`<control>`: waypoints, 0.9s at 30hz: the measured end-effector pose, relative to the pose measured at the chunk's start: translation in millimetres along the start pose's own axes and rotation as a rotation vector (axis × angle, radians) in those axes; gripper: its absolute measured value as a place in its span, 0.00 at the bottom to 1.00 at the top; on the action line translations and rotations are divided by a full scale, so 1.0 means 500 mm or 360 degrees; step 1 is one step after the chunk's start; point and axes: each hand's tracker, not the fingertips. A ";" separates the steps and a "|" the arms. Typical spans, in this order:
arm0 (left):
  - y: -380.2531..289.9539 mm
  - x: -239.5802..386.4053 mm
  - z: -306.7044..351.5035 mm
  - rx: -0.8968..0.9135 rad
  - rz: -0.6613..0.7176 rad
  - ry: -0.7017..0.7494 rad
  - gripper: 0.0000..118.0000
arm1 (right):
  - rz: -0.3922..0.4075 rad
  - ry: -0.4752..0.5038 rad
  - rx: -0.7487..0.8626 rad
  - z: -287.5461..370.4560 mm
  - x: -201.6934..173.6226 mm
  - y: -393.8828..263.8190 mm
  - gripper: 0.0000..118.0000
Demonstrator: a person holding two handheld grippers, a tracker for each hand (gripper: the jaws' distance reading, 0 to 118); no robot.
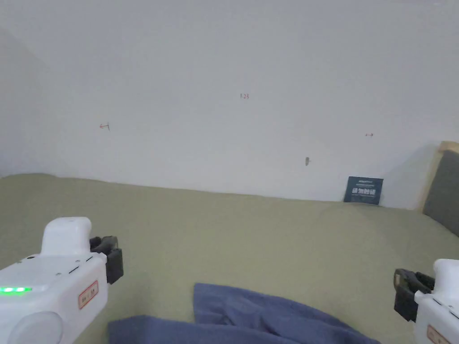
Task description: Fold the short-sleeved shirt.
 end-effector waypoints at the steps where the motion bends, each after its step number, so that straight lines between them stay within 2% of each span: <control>1: -0.017 -0.016 0.024 0.0018 0.0013 0.0008 0.03 | 0.0006 0.0003 0.0001 0.006 -0.007 -0.008 0.00; 5: -0.088 -0.050 0.085 0.0061 0.0042 0.0176 0.01 | 0.0033 0.0019 0.0020 0.031 -0.027 -0.049 0.00; 12: -0.116 -0.039 0.059 -0.0039 0.0035 0.0136 0.01 | 0.0037 0.0015 0.0023 0.044 -0.035 -0.063 0.00; 16: -0.089 -0.016 0.006 -0.0080 0.0013 0.0065 0.01 | 0.0026 0.0012 0.0042 0.030 -0.035 -0.050 0.00; 18: -0.063 -0.009 -0.045 -0.0150 -0.0038 -0.0003 0.01 | 0.0019 0.0016 0.0040 0.016 -0.033 -0.042 0.00; 21: -0.028 -0.001 -0.137 -0.0271 -0.0178 0.0017 0.05 | 0.0019 0.0007 0.0017 -0.013 -0.026 -0.040 0.00; 22: -0.014 -0.001 -0.170 -0.0353 -0.0230 0.0007 0.09 | 0.0023 0.0000 0.0008 -0.021 -0.024 -0.041 0.00; 23: -0.003 -0.004 -0.204 -0.0398 -0.0246 -0.0027 0.26 | 0.0022 -0.0003 0.0001 -0.030 -0.021 -0.041 0.00; 24: 0.006 -0.001 -0.231 -0.0454 -0.0234 -0.0053 0.45 | 0.0023 -0.0005 -0.0008 -0.038 -0.018 -0.042 0.00; 26: 0.021 -0.004 -0.308 -0.0767 -0.0265 -0.0117 0.96 | 0.0033 -0.0017 -0.0026 -0.052 -0.014 -0.046 0.00; 27: 0.015 -0.007 -0.355 -0.0976 -0.0240 -0.0165 1.00 | 0.0045 -0.0025 -0.0039 -0.061 -0.012 -0.048 0.00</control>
